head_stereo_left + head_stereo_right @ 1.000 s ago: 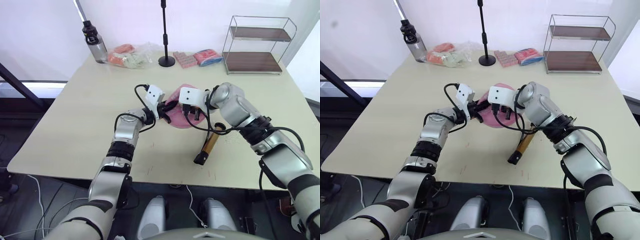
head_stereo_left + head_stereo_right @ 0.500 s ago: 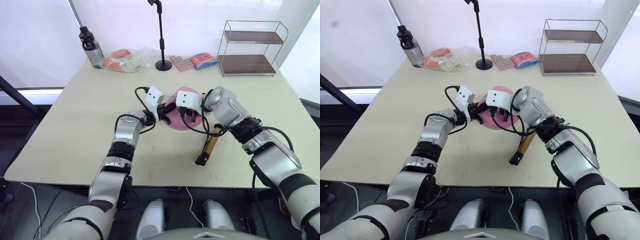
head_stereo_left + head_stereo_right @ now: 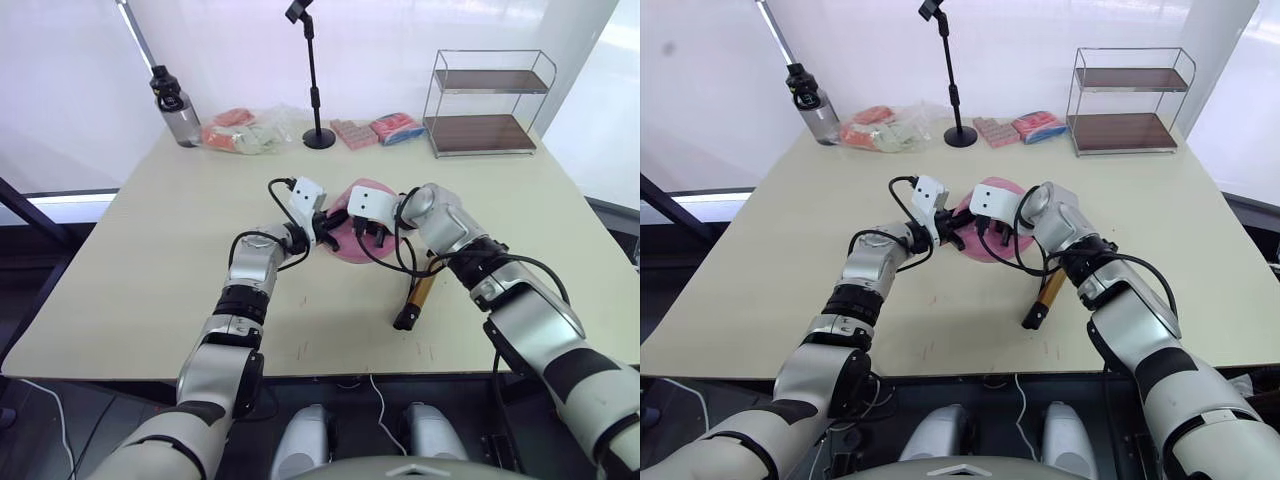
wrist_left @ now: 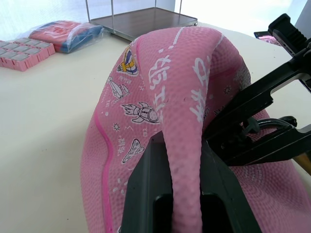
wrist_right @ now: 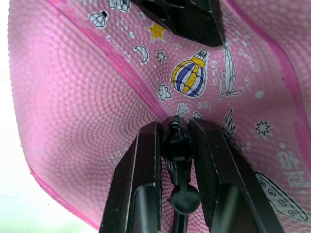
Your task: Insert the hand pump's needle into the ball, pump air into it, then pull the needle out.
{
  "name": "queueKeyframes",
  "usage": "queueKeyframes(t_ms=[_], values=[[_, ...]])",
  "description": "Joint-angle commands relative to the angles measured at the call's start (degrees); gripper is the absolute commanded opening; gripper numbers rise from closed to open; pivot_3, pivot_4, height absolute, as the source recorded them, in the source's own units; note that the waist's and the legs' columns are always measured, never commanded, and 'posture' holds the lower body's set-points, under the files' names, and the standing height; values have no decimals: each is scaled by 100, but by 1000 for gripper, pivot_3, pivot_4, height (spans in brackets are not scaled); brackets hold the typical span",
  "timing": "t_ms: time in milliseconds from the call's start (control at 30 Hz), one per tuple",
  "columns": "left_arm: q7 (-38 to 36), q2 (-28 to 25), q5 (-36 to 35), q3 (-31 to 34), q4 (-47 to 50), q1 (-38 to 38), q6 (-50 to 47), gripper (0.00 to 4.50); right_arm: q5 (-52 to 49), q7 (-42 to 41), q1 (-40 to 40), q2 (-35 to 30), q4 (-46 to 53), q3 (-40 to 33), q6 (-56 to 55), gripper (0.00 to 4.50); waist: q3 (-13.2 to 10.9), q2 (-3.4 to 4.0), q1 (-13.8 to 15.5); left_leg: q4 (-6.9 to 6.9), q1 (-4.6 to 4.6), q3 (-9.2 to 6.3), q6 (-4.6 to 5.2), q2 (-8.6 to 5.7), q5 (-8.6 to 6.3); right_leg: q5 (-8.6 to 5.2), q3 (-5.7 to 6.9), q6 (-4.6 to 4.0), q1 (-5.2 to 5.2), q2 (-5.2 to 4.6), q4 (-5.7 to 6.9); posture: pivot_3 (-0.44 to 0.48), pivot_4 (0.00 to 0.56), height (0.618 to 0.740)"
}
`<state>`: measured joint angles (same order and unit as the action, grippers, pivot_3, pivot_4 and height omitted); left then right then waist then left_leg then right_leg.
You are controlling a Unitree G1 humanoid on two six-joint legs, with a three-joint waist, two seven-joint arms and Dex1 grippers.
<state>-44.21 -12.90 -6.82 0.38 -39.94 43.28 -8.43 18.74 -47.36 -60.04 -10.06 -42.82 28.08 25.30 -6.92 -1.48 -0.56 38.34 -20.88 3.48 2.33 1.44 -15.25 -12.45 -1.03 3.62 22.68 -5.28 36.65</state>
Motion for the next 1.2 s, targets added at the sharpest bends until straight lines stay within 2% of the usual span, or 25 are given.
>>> queueKeyframes(t_ms=[33,200,300,433,633,700,767,833,1000,1200], values=[[-229,188,-63,-190,82,-23,56,0,-68,496,560,0,-904,-267,845,396,0,-1,-7,0,4,12,5,1,-4,2,-1,3,1,-9,-2,0,150,740],[-237,188,-47,-194,37,-6,80,0,-106,502,789,-45,-276,-345,1101,396,0,-1,-10,0,4,23,9,3,-9,20,16,34,2,-32,-16,0,150,740],[-267,150,-25,-188,-82,91,120,0,-233,591,1032,-123,690,-557,1333,396,-7,11,8,-3,-7,-8,7,6,-10,19,52,34,2,-33,-16,0,150,740],[-296,139,-2,-181,-169,159,163,0,-210,560,1312,-336,1711,-563,1660,396,-13,35,55,-2,-96,-89,0,6,-5,21,136,24,44,-33,-29,0,150,740],[-349,156,32,-204,-233,196,220,0,-296,467,1806,-793,3065,-581,1707,396,-23,56,181,0,-207,-150,24,-15,17,35,185,-2,87,-37,-81,0,150,740],[-360,164,37,-207,-263,208,241,0,-292,620,1941,-874,3236,-651,1577,1416,-25,58,205,0,-221,-164,26,-28,16,31,201,4,87,-51,-90,0,150,740],[-372,172,41,-223,-273,204,258,0,-322,829,2045,-889,3345,-776,1378,2097,-32,69,200,-1,-244,-187,27,-44,16,30,229,5,91,-57,-106,0,150,740],[-382,175,47,-236,-290,204,272,0,-419,977,2085,-847,3434,-969,1422,3019,-36,73,197,1,-263,-210,27,-53,16,30,252,5,97,-57,-111,0,150,740],[-398,186,61,-256,-332,207,306,0,-944,783,2344,-1041,4054,-1413,891,3019,-79,109,211,8,-285,-252,21,-62,25,29,291,7,93,-56,-110,0,150,740],[-438,197,90,-262,-420,272,368,0,-1812,528,2925,-1232,4894,-2045,402,3019,-126,106,246,7,-297,-252,21,-81,25,33,302,44,90,-64,-111,0,150,740]])
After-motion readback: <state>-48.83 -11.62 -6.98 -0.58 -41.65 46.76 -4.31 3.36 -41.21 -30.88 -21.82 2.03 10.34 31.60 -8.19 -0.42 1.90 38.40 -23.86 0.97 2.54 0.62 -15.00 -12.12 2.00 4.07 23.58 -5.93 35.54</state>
